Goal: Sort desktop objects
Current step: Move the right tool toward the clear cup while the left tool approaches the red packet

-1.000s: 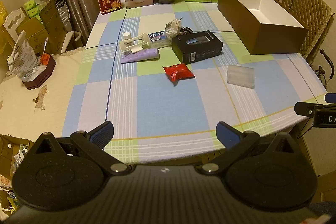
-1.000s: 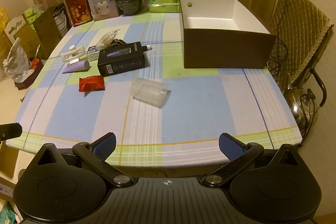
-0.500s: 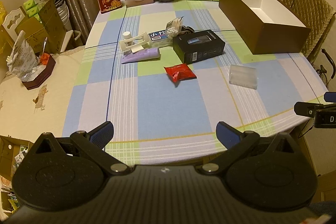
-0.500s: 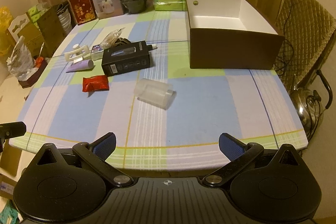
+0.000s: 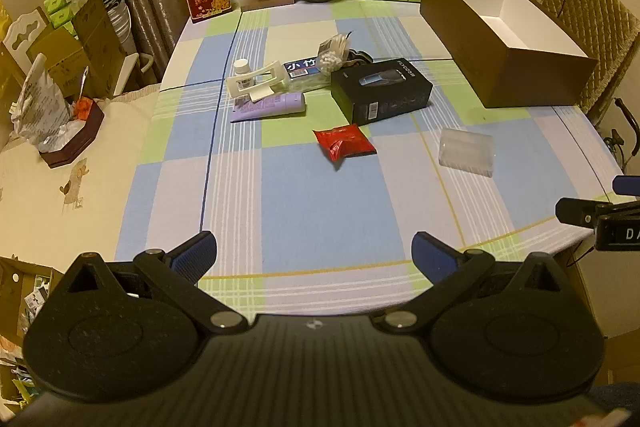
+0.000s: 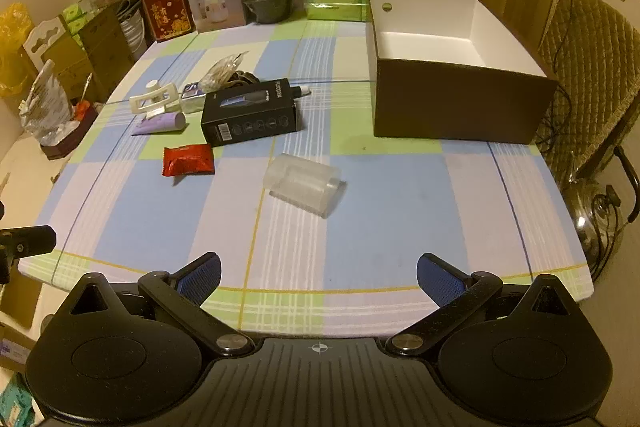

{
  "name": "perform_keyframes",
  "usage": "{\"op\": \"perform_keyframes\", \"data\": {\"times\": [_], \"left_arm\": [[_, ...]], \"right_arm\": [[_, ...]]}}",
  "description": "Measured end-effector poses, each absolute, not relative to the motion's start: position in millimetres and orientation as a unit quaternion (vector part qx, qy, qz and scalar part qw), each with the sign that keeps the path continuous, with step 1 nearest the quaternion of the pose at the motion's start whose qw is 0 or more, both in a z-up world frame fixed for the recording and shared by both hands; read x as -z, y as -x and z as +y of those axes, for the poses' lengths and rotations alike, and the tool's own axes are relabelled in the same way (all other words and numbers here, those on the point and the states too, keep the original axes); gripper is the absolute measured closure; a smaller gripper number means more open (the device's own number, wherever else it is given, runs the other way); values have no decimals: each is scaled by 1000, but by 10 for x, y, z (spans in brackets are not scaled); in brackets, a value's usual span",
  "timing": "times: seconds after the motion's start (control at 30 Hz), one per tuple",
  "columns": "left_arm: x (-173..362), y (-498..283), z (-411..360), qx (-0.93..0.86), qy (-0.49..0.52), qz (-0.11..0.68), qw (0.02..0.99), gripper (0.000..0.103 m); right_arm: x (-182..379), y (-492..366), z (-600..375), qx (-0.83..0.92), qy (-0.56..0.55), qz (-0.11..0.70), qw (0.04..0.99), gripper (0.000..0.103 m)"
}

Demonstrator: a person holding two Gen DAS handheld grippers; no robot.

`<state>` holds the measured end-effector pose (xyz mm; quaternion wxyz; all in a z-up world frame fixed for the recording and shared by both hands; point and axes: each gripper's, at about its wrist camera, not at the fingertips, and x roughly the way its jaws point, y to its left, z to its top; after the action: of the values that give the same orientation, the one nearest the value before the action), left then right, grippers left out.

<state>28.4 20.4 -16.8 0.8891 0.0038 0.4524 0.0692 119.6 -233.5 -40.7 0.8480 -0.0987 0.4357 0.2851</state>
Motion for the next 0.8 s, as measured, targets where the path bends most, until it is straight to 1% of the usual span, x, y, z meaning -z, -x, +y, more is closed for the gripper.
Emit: {"op": "perform_keyframes", "data": {"times": [0.33,0.8], "left_arm": [[171,-383,195,-98,13,455,885,0],[229,-596,238,-89,30,459,883,0]], "right_arm": [[423,-1298,-2316,-287,100,437,846,2],[463,-1484,-2260,-319,95,426,841,2]]}}
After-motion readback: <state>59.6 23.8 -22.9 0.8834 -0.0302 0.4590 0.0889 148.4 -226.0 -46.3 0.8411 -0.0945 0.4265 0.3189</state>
